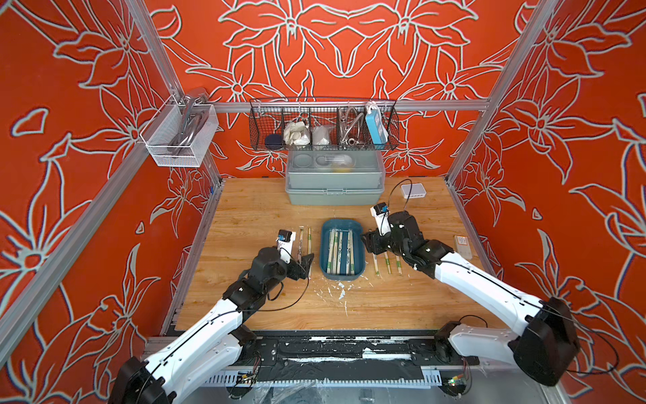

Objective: Take the paired disposable chopsticks out of the storage box
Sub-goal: Place the paired disposable chopsticks at the center of the board, then pick up the paired disposable chopsticks from the storage box.

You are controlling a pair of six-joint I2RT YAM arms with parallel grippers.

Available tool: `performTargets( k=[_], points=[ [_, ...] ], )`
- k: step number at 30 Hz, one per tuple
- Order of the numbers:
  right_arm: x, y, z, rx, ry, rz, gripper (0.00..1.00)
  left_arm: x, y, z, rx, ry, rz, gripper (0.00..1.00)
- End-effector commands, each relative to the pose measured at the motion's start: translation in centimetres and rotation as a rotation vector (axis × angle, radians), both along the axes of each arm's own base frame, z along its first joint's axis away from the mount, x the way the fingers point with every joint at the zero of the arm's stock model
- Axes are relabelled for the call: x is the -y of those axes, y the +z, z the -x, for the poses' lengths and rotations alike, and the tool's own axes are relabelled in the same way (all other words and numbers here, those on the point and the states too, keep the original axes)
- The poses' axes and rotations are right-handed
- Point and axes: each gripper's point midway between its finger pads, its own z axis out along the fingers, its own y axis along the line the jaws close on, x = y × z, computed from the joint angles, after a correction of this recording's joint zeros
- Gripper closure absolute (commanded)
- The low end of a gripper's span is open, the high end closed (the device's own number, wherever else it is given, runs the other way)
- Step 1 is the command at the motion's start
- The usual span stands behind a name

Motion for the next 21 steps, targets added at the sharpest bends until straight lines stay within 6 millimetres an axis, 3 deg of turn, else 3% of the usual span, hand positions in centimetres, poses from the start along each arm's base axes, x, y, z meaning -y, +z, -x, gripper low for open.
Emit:
performTargets(
  k=[1, 5, 12, 21],
  points=[
    [-0.2, -1.2, 1.1, -0.097, 0.003, 0.108, 0.37, 1.9, 0.2, 1.4, 0.063, -0.153, 0.002, 0.06],
    [-1.9, -2.3, 1.1, -0.159, 0.017, 0.200, 0.44, 2.7, -1.4, 2.3, 0.054, -0.234, -0.021, 0.05],
    [-4.5, -6.2, 0.0, -0.338, -0.007, 0.292, 0.57, 2.6, -1.8, 1.6, 0.052, -0.211, -0.036, 0.04],
    [-4.3, -10.1, -3.1, -0.408, -0.172, 0.452, 0.60, 2.3, -2.2, 1.2, 0.030, -0.183, -0.060, 0.04]
  ],
)
